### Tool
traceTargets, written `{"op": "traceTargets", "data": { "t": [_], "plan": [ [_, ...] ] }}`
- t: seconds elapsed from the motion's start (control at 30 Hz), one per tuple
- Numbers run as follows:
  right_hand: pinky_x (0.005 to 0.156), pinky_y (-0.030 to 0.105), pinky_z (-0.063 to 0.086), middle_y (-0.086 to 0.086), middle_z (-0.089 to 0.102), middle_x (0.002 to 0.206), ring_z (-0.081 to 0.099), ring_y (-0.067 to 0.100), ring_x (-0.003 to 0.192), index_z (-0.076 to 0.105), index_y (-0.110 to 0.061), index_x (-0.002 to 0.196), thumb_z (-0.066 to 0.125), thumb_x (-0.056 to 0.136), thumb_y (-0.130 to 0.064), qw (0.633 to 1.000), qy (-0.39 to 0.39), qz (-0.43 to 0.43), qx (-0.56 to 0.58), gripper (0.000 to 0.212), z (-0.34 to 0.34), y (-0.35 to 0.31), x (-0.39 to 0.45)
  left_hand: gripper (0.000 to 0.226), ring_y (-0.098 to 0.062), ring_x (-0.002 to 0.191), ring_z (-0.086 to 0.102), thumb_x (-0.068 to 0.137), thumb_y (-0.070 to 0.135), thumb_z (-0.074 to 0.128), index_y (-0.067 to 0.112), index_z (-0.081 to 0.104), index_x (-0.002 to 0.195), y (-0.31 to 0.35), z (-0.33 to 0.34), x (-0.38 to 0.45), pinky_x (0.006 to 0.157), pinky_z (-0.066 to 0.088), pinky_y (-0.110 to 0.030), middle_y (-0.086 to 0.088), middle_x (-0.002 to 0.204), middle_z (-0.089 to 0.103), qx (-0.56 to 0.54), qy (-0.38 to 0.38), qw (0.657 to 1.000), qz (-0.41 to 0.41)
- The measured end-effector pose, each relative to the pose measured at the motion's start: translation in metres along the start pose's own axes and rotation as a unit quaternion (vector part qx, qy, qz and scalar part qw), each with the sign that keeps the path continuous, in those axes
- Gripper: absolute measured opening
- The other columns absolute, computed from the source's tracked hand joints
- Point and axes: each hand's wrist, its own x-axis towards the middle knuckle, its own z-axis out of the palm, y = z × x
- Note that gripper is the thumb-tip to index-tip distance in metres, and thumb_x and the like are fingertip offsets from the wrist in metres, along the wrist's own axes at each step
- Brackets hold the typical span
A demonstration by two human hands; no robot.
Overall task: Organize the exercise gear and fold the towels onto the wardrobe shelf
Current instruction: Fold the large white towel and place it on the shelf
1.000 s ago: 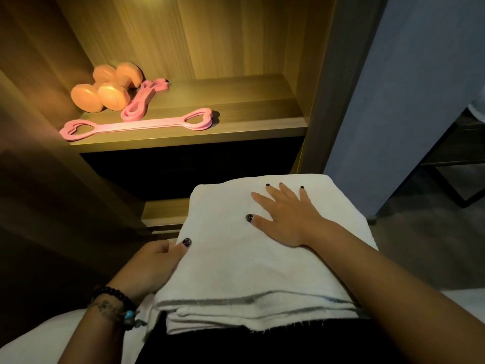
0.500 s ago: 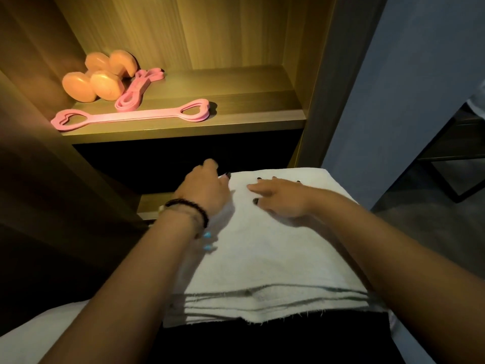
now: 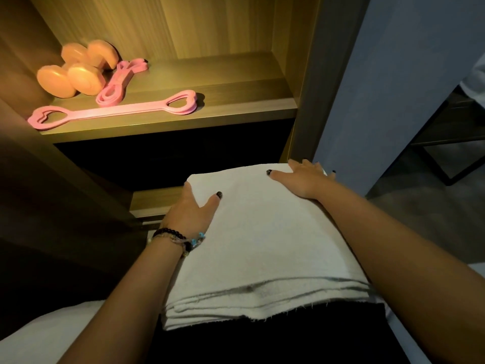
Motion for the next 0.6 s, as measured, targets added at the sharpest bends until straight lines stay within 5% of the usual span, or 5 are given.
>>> {"op": "traceTargets", "data": {
  "t": [0.13,0.2,0.37,0.5,0.6],
  "plan": [
    [0.103,0.047,0.041,0.009,0.038,0.149,0.045,0.034,0.128,0.034,-0.022,0.147,0.053,0.069,-0.080,0.976,-0.014,0.066,0.206,0.099,-0.013,0.017,0.004,0.078,-0.019,0.109,0.055,0.080,0.046,0.071,0.018,0.034,0.143,-0.006,-0.008,-0.018,0.080,0.047,-0.033,-0.001,0.128,0.052,-0.176,0.102,0.979,0.017],
    [0.086,0.040,0.052,0.011,0.060,0.129,0.061,0.029,0.107,0.052,-0.015,0.133,0.070,0.066,-0.065,0.909,-0.023,0.119,0.399,0.085,-0.014,0.030,-0.002,0.086,-0.015,0.107,0.050,0.075,0.045,0.077,0.021,0.032,0.144,-0.012,-0.015,-0.024,0.075,0.043,-0.025,0.006,0.129,0.046,-0.214,0.134,0.967,-0.026],
    [0.078,0.040,0.054,0.007,0.073,0.079,0.066,0.023,0.082,0.063,-0.015,0.093,0.073,0.081,-0.037,0.793,-0.077,0.149,0.586,0.027,-0.009,0.052,-0.024,0.067,-0.016,0.062,0.042,0.069,0.066,0.067,0.012,0.056,0.107,-0.013,-0.030,-0.033,0.066,0.033,-0.031,0.000,0.069,0.048,-0.227,-0.068,0.958,-0.162],
    [0.083,0.039,0.054,0.007,0.073,0.093,0.068,0.023,0.089,0.063,-0.019,0.104,0.066,0.085,-0.041,0.779,-0.082,0.131,0.607,0.029,-0.007,0.050,-0.030,0.092,-0.013,0.117,0.053,0.069,0.071,0.068,0.030,0.036,0.144,-0.007,-0.040,-0.023,0.102,0.040,-0.037,0.009,0.137,0.051,-0.257,-0.148,0.955,-0.024],
    [0.089,0.041,0.051,0.008,0.068,0.103,0.064,0.025,0.096,0.059,-0.018,0.115,0.066,0.085,-0.038,0.783,-0.062,0.118,0.607,0.036,-0.008,0.047,-0.037,0.084,-0.016,0.126,0.049,0.071,0.065,0.064,0.036,0.032,0.143,-0.001,-0.050,-0.017,0.109,0.038,-0.047,0.014,0.140,0.048,-0.204,-0.177,0.962,0.044]
  ]
}}
